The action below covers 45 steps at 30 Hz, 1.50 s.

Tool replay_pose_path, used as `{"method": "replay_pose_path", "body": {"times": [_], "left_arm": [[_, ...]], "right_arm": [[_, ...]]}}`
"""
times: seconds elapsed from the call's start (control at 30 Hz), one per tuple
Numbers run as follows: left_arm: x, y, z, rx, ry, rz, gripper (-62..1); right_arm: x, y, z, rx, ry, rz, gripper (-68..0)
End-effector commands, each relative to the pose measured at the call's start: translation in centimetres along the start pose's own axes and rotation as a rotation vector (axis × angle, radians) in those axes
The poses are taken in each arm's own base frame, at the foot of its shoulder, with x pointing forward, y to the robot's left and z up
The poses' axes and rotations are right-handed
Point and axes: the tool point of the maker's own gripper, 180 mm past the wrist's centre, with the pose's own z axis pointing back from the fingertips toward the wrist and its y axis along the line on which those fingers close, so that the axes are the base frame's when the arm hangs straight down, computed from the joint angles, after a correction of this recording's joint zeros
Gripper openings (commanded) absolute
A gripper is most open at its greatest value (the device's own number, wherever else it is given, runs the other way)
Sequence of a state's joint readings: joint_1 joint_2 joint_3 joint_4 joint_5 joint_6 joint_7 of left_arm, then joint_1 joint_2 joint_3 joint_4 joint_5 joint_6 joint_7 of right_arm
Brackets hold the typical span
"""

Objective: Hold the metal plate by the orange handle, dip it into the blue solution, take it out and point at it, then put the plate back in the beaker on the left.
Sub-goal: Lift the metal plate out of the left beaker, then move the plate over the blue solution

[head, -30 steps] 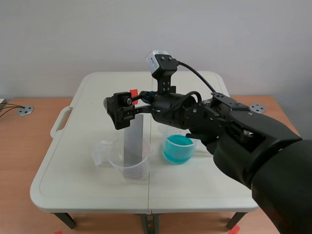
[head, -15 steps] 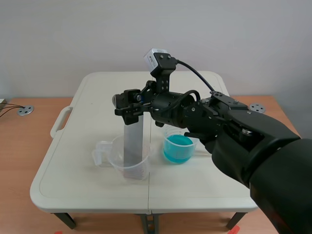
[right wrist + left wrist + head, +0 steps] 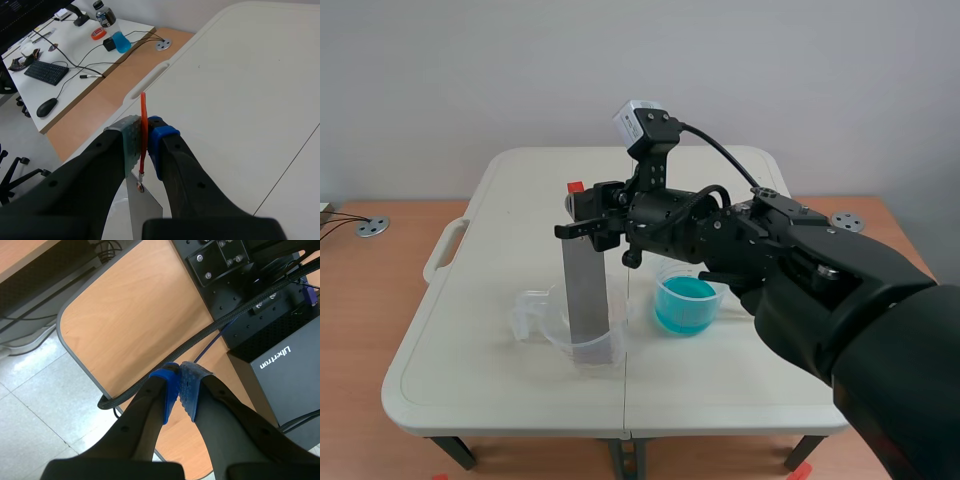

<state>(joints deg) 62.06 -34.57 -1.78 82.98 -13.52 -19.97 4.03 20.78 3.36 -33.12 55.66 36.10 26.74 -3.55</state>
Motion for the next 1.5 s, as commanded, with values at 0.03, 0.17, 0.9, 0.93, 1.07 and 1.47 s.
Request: {"method": "replay_pose_path", "body": {"times": [0.03,0.17,0.9,0.93,1.07,1.47], "left_arm": [[0.5,-0.5,0.1,-0.011,-0.023,0.009,-59.4],[0.5,-0.5,0.1,-0.011,-0.023,0.009,-59.4],[0.5,-0.5,0.1,-0.011,-0.023,0.009,-59.4],[0.5,-0.5,0.1,-0.011,-0.023,0.009,-59.4],[0.6,-0.5,0.1,-0.011,-0.024,0.009,-59.4],[1.7,0.2,-0.3,0.003,-0.052,-0.004,-59.4]], "right_arm": [[2.5,1.3,-0.3,0.070,-0.059,0.028,-66.4],[2.4,2.8,-0.1,0.155,-0.060,0.035,-66.4],[4.5,7.5,2.9,0.338,-0.137,0.139,-66.4],[4.9,7.8,3.1,0.342,-0.146,0.151,-66.4],[6.4,8.6,4.1,0.357,-0.185,0.195,-66.4],[11.9,10.6,8.2,0.363,-0.321,0.361,-66.4]]}}
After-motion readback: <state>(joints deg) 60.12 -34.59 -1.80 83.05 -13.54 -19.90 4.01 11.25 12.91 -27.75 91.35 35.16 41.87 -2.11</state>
